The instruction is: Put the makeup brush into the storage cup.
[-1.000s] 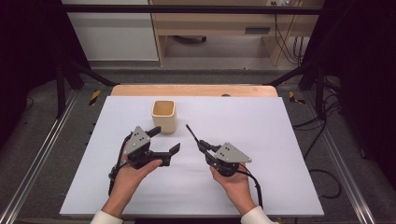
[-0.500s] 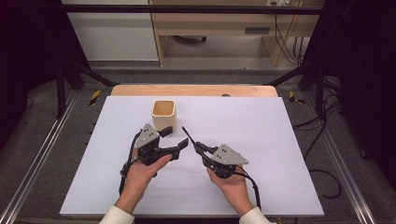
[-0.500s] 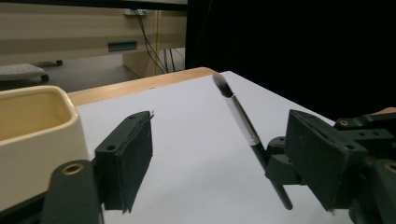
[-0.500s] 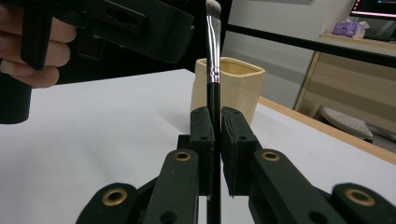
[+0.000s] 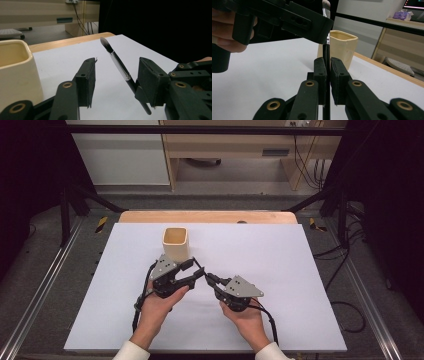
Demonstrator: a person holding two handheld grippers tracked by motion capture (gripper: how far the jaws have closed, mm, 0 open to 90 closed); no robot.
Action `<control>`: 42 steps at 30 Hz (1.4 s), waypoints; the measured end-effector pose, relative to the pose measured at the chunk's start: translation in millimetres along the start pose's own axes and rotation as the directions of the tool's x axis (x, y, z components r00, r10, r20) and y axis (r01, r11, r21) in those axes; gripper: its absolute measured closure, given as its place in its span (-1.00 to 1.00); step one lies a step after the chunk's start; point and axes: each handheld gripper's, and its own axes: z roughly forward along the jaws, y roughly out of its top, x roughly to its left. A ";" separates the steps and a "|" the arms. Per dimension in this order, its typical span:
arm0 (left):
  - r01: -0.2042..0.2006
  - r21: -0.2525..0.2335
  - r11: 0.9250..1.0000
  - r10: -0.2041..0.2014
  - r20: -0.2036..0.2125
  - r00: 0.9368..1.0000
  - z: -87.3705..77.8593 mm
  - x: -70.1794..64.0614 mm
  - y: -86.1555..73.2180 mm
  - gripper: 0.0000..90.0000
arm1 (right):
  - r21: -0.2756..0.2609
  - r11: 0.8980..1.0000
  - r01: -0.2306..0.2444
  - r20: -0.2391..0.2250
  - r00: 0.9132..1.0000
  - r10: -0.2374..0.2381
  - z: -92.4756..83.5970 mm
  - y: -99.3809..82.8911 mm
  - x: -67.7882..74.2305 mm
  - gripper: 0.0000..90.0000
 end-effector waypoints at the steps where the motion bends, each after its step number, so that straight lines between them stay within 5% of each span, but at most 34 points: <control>1: 0.003 0.005 1.000 -0.003 -0.001 1.000 0.2 0.9 -0.2 0.16 | 0.001 1.000 0.000 0.000 1.000 0.000 0.2 0.1 0.4 0.86; 42: 0.108 0.012 0.994 -0.108 0.050 0.993 7.1 0.1 -11.1 0.65 | 0.013 1.000 -0.008 -0.024 1.000 0.009 3.7 -0.7 3.7 0.86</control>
